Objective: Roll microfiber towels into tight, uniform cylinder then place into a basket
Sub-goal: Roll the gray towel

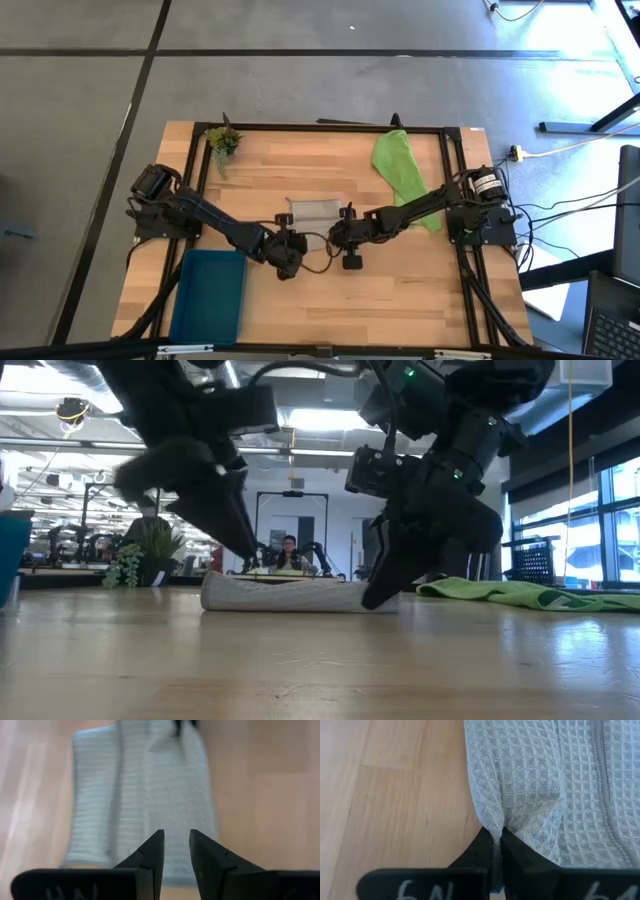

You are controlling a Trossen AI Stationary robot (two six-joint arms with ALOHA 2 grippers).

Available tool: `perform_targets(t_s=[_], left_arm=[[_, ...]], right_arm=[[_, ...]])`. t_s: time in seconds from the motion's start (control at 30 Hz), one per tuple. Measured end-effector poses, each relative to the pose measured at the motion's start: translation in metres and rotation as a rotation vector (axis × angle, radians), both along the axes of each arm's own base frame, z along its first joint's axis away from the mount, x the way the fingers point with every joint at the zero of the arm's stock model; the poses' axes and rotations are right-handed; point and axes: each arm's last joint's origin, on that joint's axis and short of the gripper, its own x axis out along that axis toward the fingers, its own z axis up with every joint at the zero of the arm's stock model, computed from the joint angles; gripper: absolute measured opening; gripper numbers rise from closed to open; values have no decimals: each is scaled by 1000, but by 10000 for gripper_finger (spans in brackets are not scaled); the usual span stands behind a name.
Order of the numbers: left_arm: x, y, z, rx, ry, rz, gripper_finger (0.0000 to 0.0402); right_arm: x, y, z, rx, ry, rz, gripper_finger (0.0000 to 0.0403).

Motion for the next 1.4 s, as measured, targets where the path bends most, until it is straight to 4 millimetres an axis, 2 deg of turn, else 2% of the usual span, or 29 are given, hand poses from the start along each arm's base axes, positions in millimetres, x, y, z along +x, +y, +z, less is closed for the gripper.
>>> perform_targets(t_s=[0.23, 0.37, 0.67, 0.8, 1.07, 1.17, 1.3, 1.4], left_arm=[[-7, -22, -3, -70, 34, -99, 82], [-7, -20, -3, -12, 13, -71, 82], [-3, -19, -31, 48, 106, -87, 82], [-2, -18, -38, 108, 107, -62, 82], [0, -18, -48, 134, 104, -15, 81], [0, -18, -54, 137, 117, 1, 61], [0, -16, -57, 142, 131, 15, 10], [0, -15, -48, 110, 119, 7, 5]], right_arm=[[0, 0, 0, -5, -3, -3, 18], [0, -1, 0, -10, -4, -6, 18], [1, -3, 0, 13, -4, -48, 18], [2, -8, 1, 91, 5, -86, 18], [3, -12, 1, 117, 5, -120, 18], [3, -12, 2, 117, 4, -121, 18], [3, -12, 2, 145, 10, -130, 18], [2, -12, 2, 152, 17, -139, 18]])
